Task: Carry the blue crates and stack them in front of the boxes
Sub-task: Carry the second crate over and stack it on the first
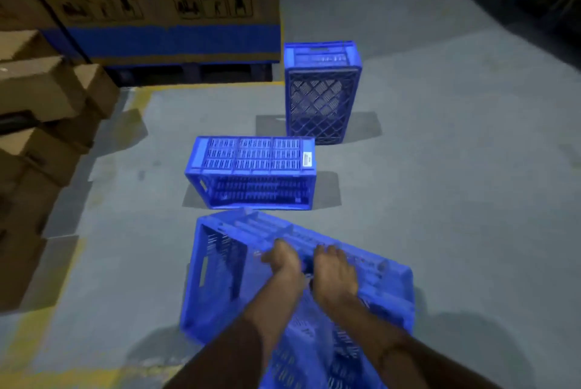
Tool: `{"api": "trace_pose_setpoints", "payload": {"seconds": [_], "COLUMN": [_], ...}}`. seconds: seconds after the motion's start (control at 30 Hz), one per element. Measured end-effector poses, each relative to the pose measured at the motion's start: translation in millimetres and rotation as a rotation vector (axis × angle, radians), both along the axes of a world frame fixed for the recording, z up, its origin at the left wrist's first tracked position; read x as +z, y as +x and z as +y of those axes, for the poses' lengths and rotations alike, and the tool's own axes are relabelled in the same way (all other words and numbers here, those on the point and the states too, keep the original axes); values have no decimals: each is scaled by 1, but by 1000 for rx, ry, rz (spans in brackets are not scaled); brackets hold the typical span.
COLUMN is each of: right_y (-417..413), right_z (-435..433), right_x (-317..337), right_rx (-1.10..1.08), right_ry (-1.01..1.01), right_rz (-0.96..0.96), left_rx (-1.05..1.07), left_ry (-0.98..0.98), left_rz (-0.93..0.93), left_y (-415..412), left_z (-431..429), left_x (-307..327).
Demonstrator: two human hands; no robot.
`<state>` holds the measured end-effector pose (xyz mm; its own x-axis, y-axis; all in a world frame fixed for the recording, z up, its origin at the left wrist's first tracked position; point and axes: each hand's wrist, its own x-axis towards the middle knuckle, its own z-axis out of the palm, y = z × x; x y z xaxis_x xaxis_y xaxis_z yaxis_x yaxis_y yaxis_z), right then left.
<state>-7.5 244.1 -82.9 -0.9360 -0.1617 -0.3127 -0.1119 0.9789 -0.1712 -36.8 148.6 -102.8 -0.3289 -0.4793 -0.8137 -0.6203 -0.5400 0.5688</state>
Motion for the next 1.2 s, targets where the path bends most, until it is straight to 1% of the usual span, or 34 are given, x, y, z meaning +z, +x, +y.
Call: {"api": "trace_pose_setpoints", "payload": {"seconds": [0.03,0.07,0.13,0.2,0.27,0.3,0.33,0.4,0.5,0.6,0.67,0.73,0.8,0.87,0.97,1.03,1.1,1.2], "right_y": [5,10,13,11,10,10,7,6,-2,-9,-11,-11,-11,-16,-29,-43,-61,-92], "right_z": [-4,-10,-19,-28,-29,-27,-23,-16,4,30,50,71,93,114,141,158,175,207], "right_x": [23,48,101,157,212,242,273,336,418,478,505,521,528,530,532,529,527,527], "right_rx": [-47,-72,-74,-76,-75,-71,-69,-83,-138,-109,-53,15,70,69,15,-36,-42,-66], "right_ry": [-46,-61,-61,-171,-264,-285,-288,-248,-234,-193,-138,-66,26,83,103,60,19,-57], "right_rz": [6,-16,-71,-116,-146,-150,-124,-7,207,376,465,543,544,509,373,200,63,19], "left_rx": [33,57,85,17,-95,-167,-251,-458,-779,-1215,-1449,-1633,-1806,-1976,-2162,-2216,-2256,-2272], "left_ry": [115,126,5,-75,-83,-82,-126,-321,-554,-789,-906,-1069,-1151,-1181,-1173,-1214,-1251,-1300], "left_rz": [48,73,117,144,173,200,227,262,401,520,560,567,564,569,551,545,547,537], "left_y": [-4,-6,-12,-19,-24,-26,-28,-26,-27,-30,-34,-42,-49,-57,-71,-82,-94,-122], "left_z": [2,2,-5,-15,-26,-30,-32,-30,-20,-11,-10,-7,-3,5,23,41,63,97], "left_x": [25,49,97,140,183,208,232,292,387,473,515,545,564,579,587,586,586,585]}}
